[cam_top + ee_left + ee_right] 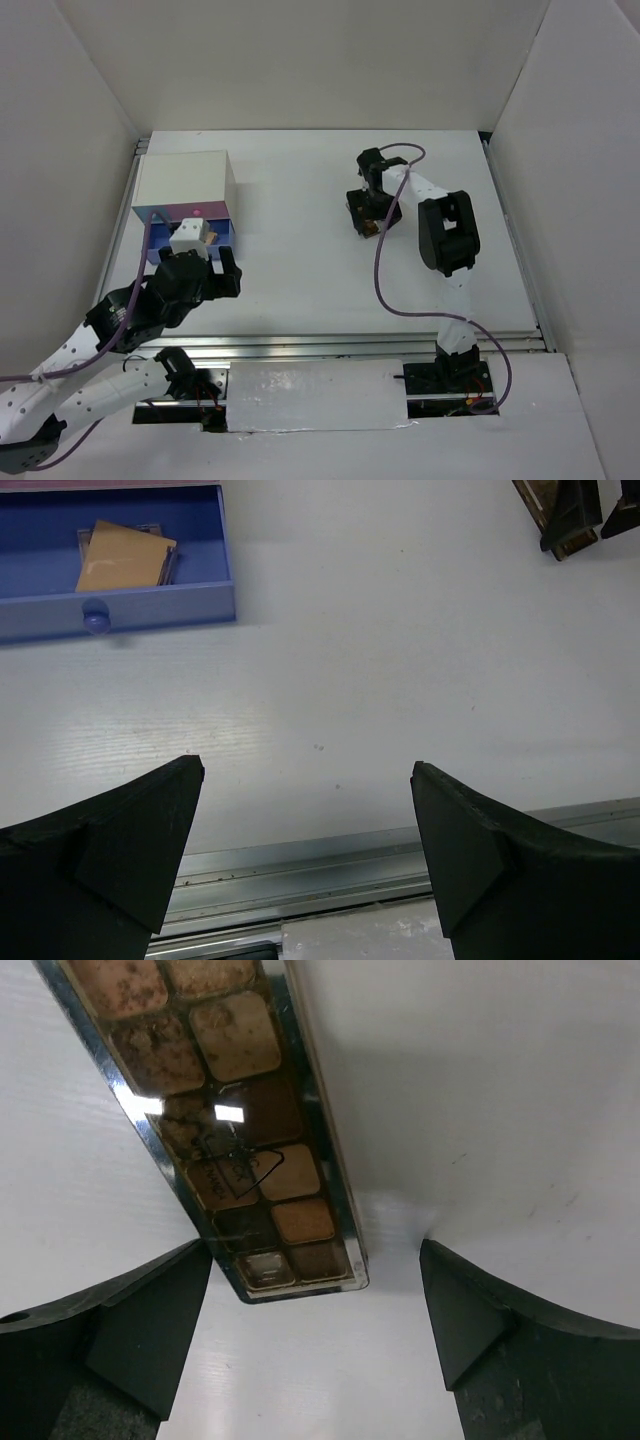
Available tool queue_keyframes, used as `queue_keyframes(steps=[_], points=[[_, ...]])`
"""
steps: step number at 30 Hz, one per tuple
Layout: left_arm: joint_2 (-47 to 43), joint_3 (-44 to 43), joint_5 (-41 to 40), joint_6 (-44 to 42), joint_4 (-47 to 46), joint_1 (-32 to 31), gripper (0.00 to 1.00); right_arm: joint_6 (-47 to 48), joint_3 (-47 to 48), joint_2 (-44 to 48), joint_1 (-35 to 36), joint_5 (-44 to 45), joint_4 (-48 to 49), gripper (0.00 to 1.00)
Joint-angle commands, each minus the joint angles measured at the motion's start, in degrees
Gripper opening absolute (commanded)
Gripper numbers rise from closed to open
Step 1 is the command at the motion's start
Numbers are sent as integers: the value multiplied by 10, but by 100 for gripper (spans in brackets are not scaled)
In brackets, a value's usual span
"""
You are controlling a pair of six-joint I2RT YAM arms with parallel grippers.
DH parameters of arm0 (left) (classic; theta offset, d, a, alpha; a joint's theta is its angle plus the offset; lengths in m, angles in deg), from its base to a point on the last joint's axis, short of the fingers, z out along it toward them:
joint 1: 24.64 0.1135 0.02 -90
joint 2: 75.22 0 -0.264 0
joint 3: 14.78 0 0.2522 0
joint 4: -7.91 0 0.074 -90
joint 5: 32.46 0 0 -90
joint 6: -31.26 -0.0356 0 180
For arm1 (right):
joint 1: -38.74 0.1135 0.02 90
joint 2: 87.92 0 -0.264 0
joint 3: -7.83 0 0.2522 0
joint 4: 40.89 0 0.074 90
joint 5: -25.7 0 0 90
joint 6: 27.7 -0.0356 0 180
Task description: Organize the makeup
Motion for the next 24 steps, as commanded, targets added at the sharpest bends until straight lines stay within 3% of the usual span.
queue_keyframes(steps=[1, 5, 7, 8, 9, 16, 18, 24], points=[[-6, 2, 5, -18, -22, -4, 99, 22, 55, -18, -2, -9, -48, 92], [0, 0, 7, -19, -22, -5, 99, 33, 89, -39, -1, -13, -73, 88], [-1, 0, 6, -19, -22, -5, 99, 36, 97, -43, -1, -14, -74, 71], [-4, 1, 7, -19, -22, -4, 100, 40, 97, -44, -1, -16, -77, 46], [-5, 1, 6, -19, -23, -4, 99, 42, 98, -44, -1, -17, -76, 38], [-1, 1, 3, -18, -21, -4, 99, 44, 74, -30, -2, -23, -56, 19], [1, 0, -1, -16, -18, -4, 100, 38, 54, -17, -1, -26, -44, 2], [18, -6, -27, 4, -2, -2, 99, -8, -70, 85, 9, -56, 40, 0]])
